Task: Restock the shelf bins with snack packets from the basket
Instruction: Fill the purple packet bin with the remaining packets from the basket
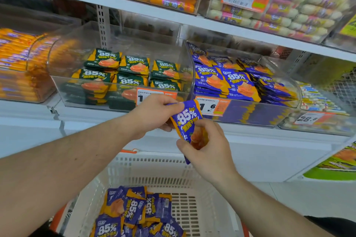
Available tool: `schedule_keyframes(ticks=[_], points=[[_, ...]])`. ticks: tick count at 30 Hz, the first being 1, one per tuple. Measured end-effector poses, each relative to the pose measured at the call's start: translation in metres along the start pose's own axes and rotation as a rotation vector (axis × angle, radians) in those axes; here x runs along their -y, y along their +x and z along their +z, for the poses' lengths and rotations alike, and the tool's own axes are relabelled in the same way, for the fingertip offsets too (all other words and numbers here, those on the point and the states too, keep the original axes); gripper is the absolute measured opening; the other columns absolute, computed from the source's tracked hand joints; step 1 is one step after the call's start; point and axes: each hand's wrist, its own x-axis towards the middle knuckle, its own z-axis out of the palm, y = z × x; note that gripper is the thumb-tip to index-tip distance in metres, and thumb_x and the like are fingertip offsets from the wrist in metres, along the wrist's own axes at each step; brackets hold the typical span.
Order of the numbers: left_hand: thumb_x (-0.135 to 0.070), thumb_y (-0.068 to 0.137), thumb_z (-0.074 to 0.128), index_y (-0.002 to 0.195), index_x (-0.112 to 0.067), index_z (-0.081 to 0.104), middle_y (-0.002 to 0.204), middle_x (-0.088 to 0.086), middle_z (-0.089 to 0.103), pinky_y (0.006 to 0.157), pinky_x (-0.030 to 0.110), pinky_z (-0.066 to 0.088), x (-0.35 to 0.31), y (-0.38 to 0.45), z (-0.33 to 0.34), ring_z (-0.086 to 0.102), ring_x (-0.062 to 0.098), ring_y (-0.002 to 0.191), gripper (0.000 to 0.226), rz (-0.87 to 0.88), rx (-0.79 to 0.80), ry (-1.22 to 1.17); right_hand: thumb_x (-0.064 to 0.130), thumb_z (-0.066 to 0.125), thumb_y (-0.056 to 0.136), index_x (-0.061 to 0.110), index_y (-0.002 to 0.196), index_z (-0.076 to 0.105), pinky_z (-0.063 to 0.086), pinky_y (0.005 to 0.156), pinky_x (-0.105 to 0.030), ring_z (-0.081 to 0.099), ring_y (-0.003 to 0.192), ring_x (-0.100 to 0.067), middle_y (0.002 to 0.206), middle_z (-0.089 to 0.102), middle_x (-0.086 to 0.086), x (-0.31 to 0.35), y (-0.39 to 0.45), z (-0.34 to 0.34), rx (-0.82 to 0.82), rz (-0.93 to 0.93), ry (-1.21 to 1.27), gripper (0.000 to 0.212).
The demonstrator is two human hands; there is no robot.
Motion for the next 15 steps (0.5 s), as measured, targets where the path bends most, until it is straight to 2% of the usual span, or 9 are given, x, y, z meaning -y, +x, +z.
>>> schedule_keyframes(ticks=[2,4,5,7,8,10,12,14,15], points=[[-0.036,0.098,0.052,0.094,-0.009,0.067,0.083,0.011,0.072,0.062,0.033,0.052,-0.012,0.002,-0.002,0.065,0.018,0.069,0.03,0.143,-0.094,0.094,0.05,0.074,0.058,0.046,0.093,0.053,0.057,0.072,-0.036,0.063,0.083,-0.012,0.097,0.055,0.022,0.003,0.007,-0.01,-0.075,0.006,0.067,0.04],[-0.033,0.096,0.053,0.085,-0.017,0.065,0.076,0.0,0.068,0.068,0.033,0.05,-0.024,0.01,-0.007,0.064,0.013,0.072,0.023,0.307,-0.294,0.238,0.054,0.07,0.057,0.045,0.093,0.055,0.056,0.07,-0.04,0.065,0.076,-0.024,0.09,0.062,0.006,0.004,0.017,-0.025,-0.103,0.018,0.091,0.041],[-0.03,0.095,0.054,0.084,-0.021,0.064,0.075,-0.006,0.066,0.069,0.031,0.048,-0.03,0.015,-0.008,0.061,0.009,0.072,0.017,0.374,-0.382,0.302,0.054,0.071,0.058,0.041,0.094,0.055,0.056,0.071,-0.039,0.064,0.077,-0.026,0.086,0.062,-0.001,0.005,0.024,-0.035,-0.111,0.022,0.074,0.041],[-0.026,0.093,0.056,0.096,-0.025,0.064,0.087,-0.011,0.063,0.074,0.029,0.048,-0.039,0.032,-0.008,0.061,0.012,0.081,0.008,0.455,-0.456,0.403,0.048,0.076,0.064,0.032,0.09,0.057,0.049,0.074,-0.028,0.061,0.086,-0.021,0.085,0.063,0.001,0.007,0.041,-0.057,-0.129,0.007,-0.025,0.036],[-0.025,0.092,0.056,0.105,-0.024,0.063,0.097,-0.009,0.061,0.08,0.03,0.048,-0.043,0.044,-0.004,0.061,0.015,0.089,0.015,0.476,-0.45,0.455,0.043,0.079,0.068,0.031,0.093,0.059,0.042,0.073,-0.022,0.057,0.09,-0.016,0.088,0.063,0.004,0.009,0.051,-0.07,-0.145,0.004,-0.083,0.034],[-0.028,0.091,0.057,0.124,-0.021,0.058,0.121,-0.003,0.057,0.093,0.034,0.047,-0.048,0.07,0.005,0.058,0.018,0.108,0.033,0.483,-0.388,0.573,0.037,0.079,0.072,0.023,0.105,0.065,0.038,0.076,-0.024,0.053,0.092,-0.014,0.089,0.062,0.005,0.012,0.078,-0.091,-0.169,0.023,-0.185,0.038],[-0.036,0.092,0.058,0.14,-0.018,0.045,0.142,0.002,0.045,0.105,0.039,0.042,-0.05,0.093,0.016,0.048,0.022,0.127,0.053,0.472,-0.309,0.685,0.04,0.075,0.074,0.016,0.098,0.066,0.042,0.076,-0.033,0.055,0.089,-0.02,0.085,0.063,0.0,0.011,0.11,-0.107,-0.173,0.053,-0.236,0.036],[-0.045,0.093,0.056,0.149,-0.015,0.031,0.156,0.003,0.03,0.113,0.041,0.033,-0.047,0.11,0.025,0.035,0.023,0.14,0.069,0.449,-0.244,0.754,0.05,0.07,0.072,0.019,0.094,0.064,0.042,0.071,-0.035,0.057,0.087,-0.022,0.084,0.063,0.001,0.005,0.144,-0.116,-0.185,0.078,-0.3,0.038],[-0.049,0.093,0.054,0.152,-0.014,0.025,0.16,0.002,0.022,0.116,0.041,0.029,-0.045,0.116,0.027,0.029,0.022,0.143,0.075,0.434,-0.226,0.77,0.053,0.067,0.071,0.022,0.099,0.065,0.044,0.072,-0.034,0.059,0.091,-0.023,0.088,0.065,0.001,0.002,0.161,-0.118,-0.187,0.088,-0.34,0.042]])
